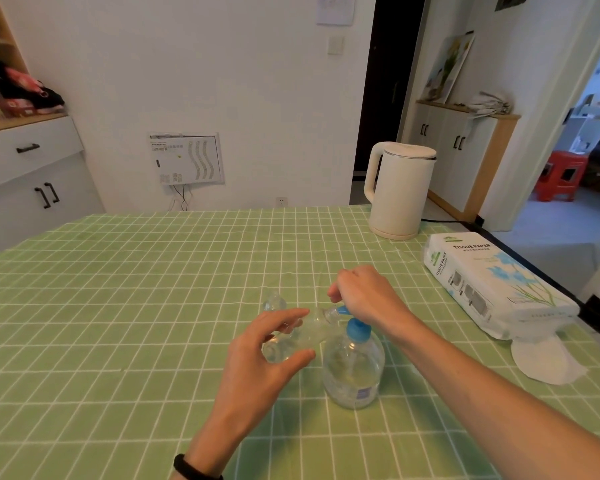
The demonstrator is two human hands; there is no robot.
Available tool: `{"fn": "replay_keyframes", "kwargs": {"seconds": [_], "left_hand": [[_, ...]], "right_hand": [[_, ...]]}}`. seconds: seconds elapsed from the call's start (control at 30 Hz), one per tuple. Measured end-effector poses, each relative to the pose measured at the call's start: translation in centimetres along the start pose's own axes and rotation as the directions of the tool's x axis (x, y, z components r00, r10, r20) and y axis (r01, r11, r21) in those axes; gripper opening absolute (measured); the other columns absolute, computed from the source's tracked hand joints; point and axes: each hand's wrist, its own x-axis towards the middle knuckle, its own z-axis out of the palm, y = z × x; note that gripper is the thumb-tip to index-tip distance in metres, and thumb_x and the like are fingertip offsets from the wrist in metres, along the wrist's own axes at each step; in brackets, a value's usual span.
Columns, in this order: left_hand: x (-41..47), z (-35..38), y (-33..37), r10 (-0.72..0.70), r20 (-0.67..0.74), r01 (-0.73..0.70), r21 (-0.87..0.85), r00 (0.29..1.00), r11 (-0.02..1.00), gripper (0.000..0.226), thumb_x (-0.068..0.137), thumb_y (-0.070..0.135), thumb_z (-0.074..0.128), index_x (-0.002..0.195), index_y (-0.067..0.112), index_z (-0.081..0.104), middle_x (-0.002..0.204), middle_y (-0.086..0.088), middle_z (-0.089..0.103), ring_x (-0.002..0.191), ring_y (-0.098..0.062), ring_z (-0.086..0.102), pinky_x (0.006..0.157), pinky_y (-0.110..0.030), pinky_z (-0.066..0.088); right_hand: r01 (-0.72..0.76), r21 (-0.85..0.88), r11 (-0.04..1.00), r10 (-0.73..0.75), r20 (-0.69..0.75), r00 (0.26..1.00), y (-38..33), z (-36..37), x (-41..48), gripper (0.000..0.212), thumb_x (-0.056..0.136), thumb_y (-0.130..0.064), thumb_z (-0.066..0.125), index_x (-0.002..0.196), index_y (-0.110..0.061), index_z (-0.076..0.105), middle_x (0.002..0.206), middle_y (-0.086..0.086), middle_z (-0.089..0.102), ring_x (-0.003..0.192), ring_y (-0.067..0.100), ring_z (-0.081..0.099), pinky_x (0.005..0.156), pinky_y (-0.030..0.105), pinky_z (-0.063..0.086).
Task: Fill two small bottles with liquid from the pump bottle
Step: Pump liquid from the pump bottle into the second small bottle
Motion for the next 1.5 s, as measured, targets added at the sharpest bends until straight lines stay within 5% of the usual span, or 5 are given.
{"fn": "replay_keyframes", "kwargs": {"seconds": [0.5, 0.67, 0.8, 1.4, 1.5], "left_hand": [[-0.2, 0.3, -0.3, -0.009, 0.015, 0.009, -0.002, 1.000, 1.000, 0.055, 0.076, 0.013, 0.092, 0.120, 0.042, 0.074, 0.110, 0.024, 0.075, 0.112, -0.002, 0.068, 0.093, -0.008, 0.046], [-0.1, 0.2, -0.1, -0.009, 0.006, 0.009, -0.007, 1.000, 1.000, 0.054, 0.076, 0.015, 0.092, 0.119, 0.043, 0.074, 0.110, 0.025, 0.076, 0.112, 0.000, 0.068, 0.093, -0.007, 0.046], [0.0, 0.3, -0.1, -0.003, 0.005, 0.004, -0.012, 1.000, 1.000, 0.054, 0.076, 0.016, 0.092, 0.119, 0.043, 0.074, 0.109, 0.024, 0.076, 0.112, -0.001, 0.068, 0.093, -0.008, 0.047], [0.0, 0.0, 0.2, -0.023, 0.006, 0.023, 0.008, 1.000, 1.000, 0.054, 0.076, 0.016, 0.092, 0.120, 0.043, 0.074, 0.110, 0.028, 0.075, 0.111, 0.000, 0.067, 0.093, -0.006, 0.045], [0.2, 0.0, 0.3, -0.019, 0.003, 0.019, -0.002, 1.000, 1.000, 0.054, 0.076, 0.015, 0.093, 0.119, 0.042, 0.074, 0.109, 0.024, 0.076, 0.110, 0.000, 0.068, 0.093, -0.009, 0.047]], "right_hand": [[0.002, -0.010, 1.000, -0.002, 0.000, 1.000, 0.1, -0.1, -0.3, 0.041, 0.099, -0.026, 0.048, 0.114, 0.001, 0.075, 0.117, 0.016, 0.078, 0.114, 0.035, 0.072, 0.104, 0.051, 0.056], [0.044, -0.035, 0.998, -0.045, -0.030, 0.999, -0.2, -0.4, -0.2, 0.045, 0.100, -0.028, 0.044, 0.119, -0.001, 0.075, 0.097, 0.012, 0.077, 0.086, 0.028, 0.068, 0.086, 0.041, 0.055], [0.008, -0.002, 1.000, -0.008, -0.003, 1.000, -0.2, -0.3, -0.3, 0.042, 0.099, -0.026, 0.047, 0.112, -0.002, 0.078, 0.117, 0.014, 0.079, 0.112, 0.033, 0.072, 0.105, 0.052, 0.056], [0.071, -0.034, 0.997, -0.071, -0.017, 0.997, -0.1, -0.3, -0.3, 0.047, 0.102, -0.028, 0.044, 0.116, 0.004, 0.075, 0.104, 0.017, 0.080, 0.090, 0.033, 0.073, 0.093, 0.045, 0.059], [0.063, -0.022, 0.998, -0.063, -0.006, 0.998, -0.1, -0.2, -0.2, 0.047, 0.101, -0.028, 0.044, 0.116, 0.003, 0.076, 0.116, 0.018, 0.080, 0.113, 0.038, 0.074, 0.101, 0.052, 0.058]]}}
